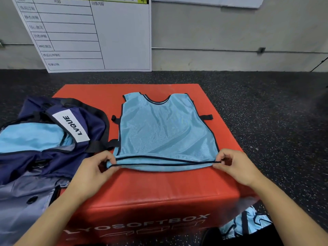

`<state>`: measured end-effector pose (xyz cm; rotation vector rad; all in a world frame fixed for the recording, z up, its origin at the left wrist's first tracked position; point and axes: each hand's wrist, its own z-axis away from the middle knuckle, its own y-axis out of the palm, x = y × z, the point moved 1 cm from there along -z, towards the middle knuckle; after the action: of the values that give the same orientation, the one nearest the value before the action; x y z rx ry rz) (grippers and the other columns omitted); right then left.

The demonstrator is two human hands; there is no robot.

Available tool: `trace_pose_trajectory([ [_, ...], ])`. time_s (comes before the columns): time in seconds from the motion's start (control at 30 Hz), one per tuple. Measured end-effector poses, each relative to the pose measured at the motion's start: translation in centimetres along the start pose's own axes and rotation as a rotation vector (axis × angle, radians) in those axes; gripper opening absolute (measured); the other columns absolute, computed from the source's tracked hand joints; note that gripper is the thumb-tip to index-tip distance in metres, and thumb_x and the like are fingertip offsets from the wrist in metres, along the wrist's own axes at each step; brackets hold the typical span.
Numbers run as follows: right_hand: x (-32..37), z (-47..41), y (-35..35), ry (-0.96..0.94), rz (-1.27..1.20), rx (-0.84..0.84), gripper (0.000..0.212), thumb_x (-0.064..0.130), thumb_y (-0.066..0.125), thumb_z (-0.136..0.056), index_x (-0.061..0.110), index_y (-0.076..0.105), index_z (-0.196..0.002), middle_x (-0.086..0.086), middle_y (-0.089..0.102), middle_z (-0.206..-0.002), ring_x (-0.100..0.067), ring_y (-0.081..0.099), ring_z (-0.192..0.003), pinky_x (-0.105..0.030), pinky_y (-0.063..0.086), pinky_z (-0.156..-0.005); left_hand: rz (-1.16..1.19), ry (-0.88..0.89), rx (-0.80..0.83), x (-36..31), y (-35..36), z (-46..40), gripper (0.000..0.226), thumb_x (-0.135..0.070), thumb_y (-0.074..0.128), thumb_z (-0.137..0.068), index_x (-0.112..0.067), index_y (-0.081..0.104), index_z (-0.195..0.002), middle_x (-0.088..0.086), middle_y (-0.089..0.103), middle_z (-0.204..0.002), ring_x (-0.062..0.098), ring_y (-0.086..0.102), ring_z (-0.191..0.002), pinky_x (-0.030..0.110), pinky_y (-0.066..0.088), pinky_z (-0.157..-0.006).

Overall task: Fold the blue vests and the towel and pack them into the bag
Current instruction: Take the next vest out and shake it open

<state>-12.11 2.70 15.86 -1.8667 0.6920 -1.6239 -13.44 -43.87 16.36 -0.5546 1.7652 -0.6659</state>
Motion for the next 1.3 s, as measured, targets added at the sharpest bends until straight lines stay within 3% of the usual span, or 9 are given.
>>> trace_pose_trajectory([
  [0.1,0.8,0.0,-0.4,-0.009,-0.006,-0.136,0.027,0.012,0.083,-0.083,0.024,0.059,-0.085,0.006,0.069,-0.07,-0.004,0.057,-0.056,-0.023,0.046,-0.064,0.063,-0.014,-0.013,-0.4,0.1,-0.1,0.024,-0.014,0.077,-0.088,-0.023,0.055,-0.093,-0.005,0.07,-0.075,0.029,0.056,-0.068,0.037,0.05,-0.078],
  [0.23,0.9,-0.3,-0.5,0.024,-0.081,-0.192,0.037,0.006,0.08,-0.085,0.029,0.063,-0.108,0.004,0.075,-0.081,-0.016,0.062,-0.057,-0.019,0.048,-0.064,0.076,-0.033,-0.045,-1.0,0.2,-0.1,0.028,-0.01,0.069,-0.093,-0.028,0.051,-0.106,-0.019,0.076,-0.088,0.015,0.065,-0.073,0.03,0.049,-0.079],
  [0.37,0.5,-0.8,0.6,0.06,0.122,-0.142,0.028,0.009,0.08,-0.085,0.033,0.074,-0.097,0.015,0.07,-0.073,-0.003,0.06,-0.069,-0.014,0.044,-0.067,0.019,-0.031,-0.105,-0.4,0.1,-0.3,0.03,-0.008,0.071,-0.091,-0.035,0.065,-0.103,-0.014,0.074,-0.096,-0.001,0.067,-0.09,0.028,0.05,-0.086],
  [0.57,1.5,-1.9,-1.5,0.152,-0.156,-0.266,0.018,0.01,0.067,-0.097,0.025,0.075,-0.091,0.001,0.063,-0.056,-0.01,0.049,-0.043,-0.022,0.04,-0.044,-0.022,-0.006,-0.199,-1.0,-2.5,-2.1,0.02,-0.01,0.07,-0.093,-0.03,0.068,-0.092,-0.011,0.071,-0.085,0.01,0.063,-0.077,0.028,0.049,-0.077],
  [0.67,5.2,-3.5,-4.4,0.129,-0.268,-0.365,0.018,0.011,0.058,-0.103,0.023,0.069,-0.094,-0.007,0.059,-0.058,-0.017,0.051,-0.045,-0.027,0.043,-0.043,-0.008,0.039,-0.259,-3.6,-5.6,-4.7,0.021,-0.007,0.064,-0.095,-0.028,0.066,-0.093,-0.011,0.069,-0.077,0.009,0.064,-0.069,0.028,0.051,-0.07],
  [0.83,14.6,-6.3,-11.6,-0.008,-0.428,-0.523,0.014,0.013,0.055,-0.104,0.022,0.065,-0.099,-0.008,0.066,-0.073,-0.019,0.059,-0.055,-0.03,0.047,-0.043,0.227,0.09,-0.398,-10.5,-12.7,-9.9,0.02,-0.002,0.058,-0.098,-0.02,0.065,-0.097,0.001,0.072,-0.074,0.028,0.073,-0.067,0.033,0.055,-0.063],
  [0.93,19.6,-6.9,-16.5,-0.067,-0.468,-0.562,0.009,0.011,0.058,-0.103,0.02,0.059,-0.103,-0.007,0.067,-0.087,-0.016,0.062,-0.058,-0.029,0.048,-0.044,0.343,0.095,-0.464,-15.7,-17.4,-11.9,0.016,-0.004,0.058,-0.1,-0.019,0.065,-0.099,0.005,0.073,-0.08,0.015,0.072,-0.06,0.023,0.053,-0.052],
  [1.13,29.4,-6.3,-26.4,-0.161,-0.455,-0.565,0.026,-0.002,0.045,-0.104,0.013,0.052,-0.085,-0.007,0.058,-0.079,-0.018,0.058,-0.057,-0.025,0.041,-0.043,0.379,0.204,-0.563,-26.8,-27.5,-13.2,0.014,-0.004,0.054,-0.101,-0.014,0.049,-0.094,0.01,0.067,-0.081,0.02,0.068,-0.052,0.028,0.043,-0.046],
  [1.3,34.8,-4.4,-30.6,-0.124,-0.161,-0.348,0.043,-0.011,0.032,-0.094,0.004,0.066,-0.072,-0.014,0.059,-0.063,-0.018,0.055,-0.053,-0.03,0.051,-0.053,0.23,0.311,-0.414,-32.0,-31.5,-12.2,0.039,0.021,0.035,-0.089,-0.003,0.061,-0.074,0.022,0.066,-0.069,0.019,0.07,-0.059,0.026,0.053,-0.054],
])
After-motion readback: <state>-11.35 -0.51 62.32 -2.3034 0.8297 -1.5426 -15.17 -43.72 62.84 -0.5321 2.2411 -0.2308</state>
